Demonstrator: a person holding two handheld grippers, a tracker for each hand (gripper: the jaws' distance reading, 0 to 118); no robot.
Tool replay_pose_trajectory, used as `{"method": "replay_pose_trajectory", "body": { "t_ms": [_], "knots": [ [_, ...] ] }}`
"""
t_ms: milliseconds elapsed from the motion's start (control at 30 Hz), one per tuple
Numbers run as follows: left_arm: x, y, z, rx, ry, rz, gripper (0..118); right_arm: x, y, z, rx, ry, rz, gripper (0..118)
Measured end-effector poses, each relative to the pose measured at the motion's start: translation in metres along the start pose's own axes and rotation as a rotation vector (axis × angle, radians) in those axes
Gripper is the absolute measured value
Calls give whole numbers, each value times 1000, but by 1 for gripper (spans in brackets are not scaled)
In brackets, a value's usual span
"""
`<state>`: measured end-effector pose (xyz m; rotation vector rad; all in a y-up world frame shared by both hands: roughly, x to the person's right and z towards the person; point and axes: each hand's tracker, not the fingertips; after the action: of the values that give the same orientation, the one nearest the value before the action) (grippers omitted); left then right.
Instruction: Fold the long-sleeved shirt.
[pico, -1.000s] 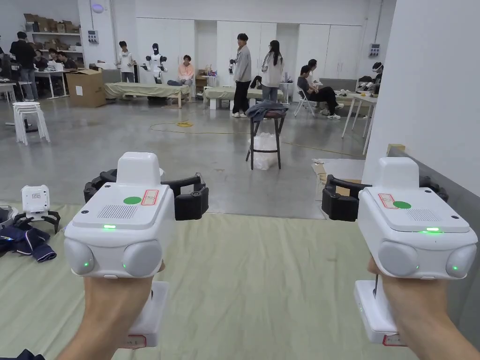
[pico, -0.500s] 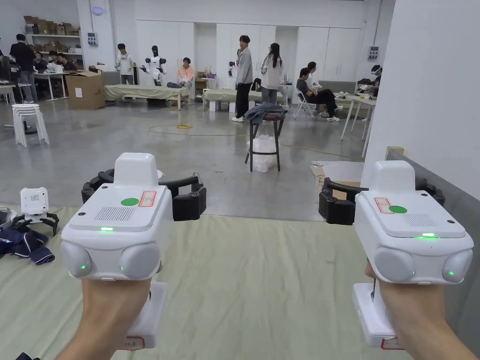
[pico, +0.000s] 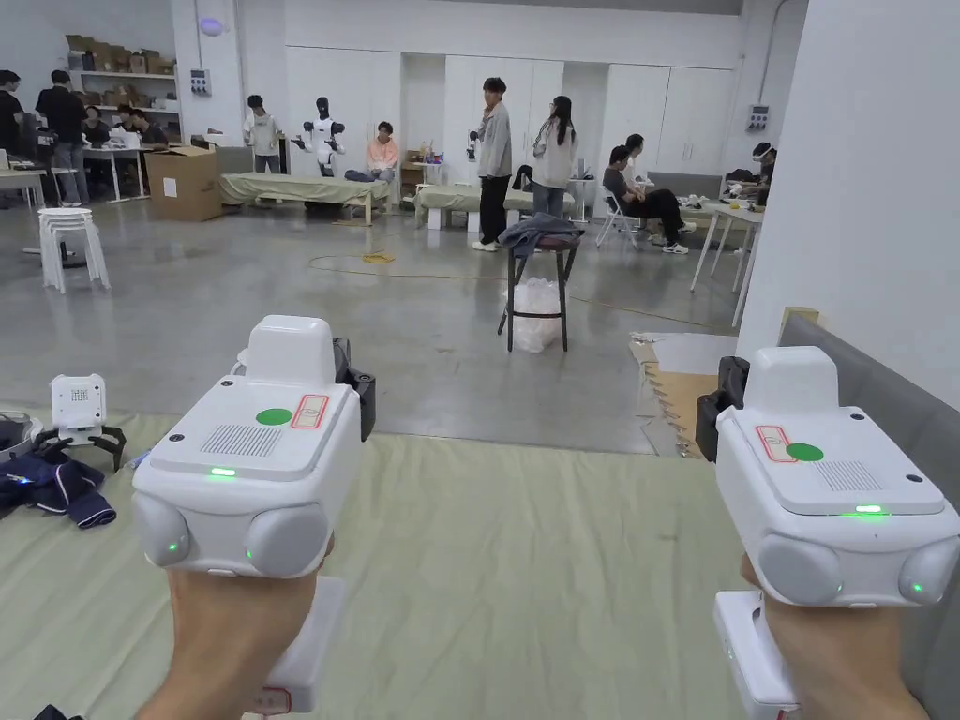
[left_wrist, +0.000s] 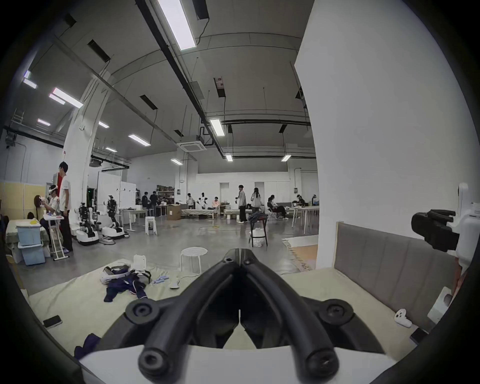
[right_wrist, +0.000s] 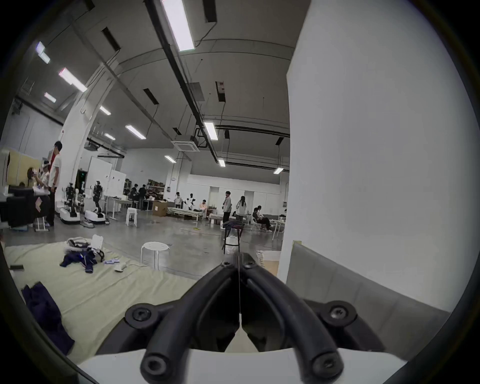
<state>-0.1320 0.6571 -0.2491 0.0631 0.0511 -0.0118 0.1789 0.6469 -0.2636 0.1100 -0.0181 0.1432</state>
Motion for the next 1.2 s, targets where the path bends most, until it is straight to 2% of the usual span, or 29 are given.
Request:
{"method": "replay_pose_trajectory", "body": {
  "t_ms": [133, 267, 400, 633, 767, 900, 967, 1000, 1133, 1167, 1200],
  "knots": [
    [-8, -7, 2, -45, 5, 40, 3, -14, 4, 6, -3, 41, -26, 0],
    [-38, -27, 12, -74, 95, 5, 3, -58, 7, 8, 13, 142, -16, 0],
    [-96, -45, 33, -125, 220, 57, 3, -128, 4, 7, 2, 291, -46, 0],
    [-196, -81, 84, -209, 455, 42, 3, -264, -20, 12, -52, 520, -114, 0],
    [-239, -101, 98, -260, 536, 37, 3, -311, -29, 20, -59, 602, -95, 0],
    [-260, -130, 92, -359, 534, 90, 3, -342, -49, 15, -95, 650, -82, 0],
    [-266, -156, 78, -470, 498, 118, 3, -353, -64, 14, -141, 669, -65, 0],
    [-268, -174, 72, -580, 461, 155, 3, -357, -71, 14, -158, 680, -56, 0],
    [-274, -252, 52, -762, 410, 269, 4, -366, -110, 11, -252, 693, -28, 0],
    [-276, -268, 50, -806, 392, 295, 14, -367, -118, 10, -269, 696, -19, 0],
    [-278, -282, 46, -855, 382, 326, 32, -367, -125, 8, -280, 698, -5, 0]
  ]
}}
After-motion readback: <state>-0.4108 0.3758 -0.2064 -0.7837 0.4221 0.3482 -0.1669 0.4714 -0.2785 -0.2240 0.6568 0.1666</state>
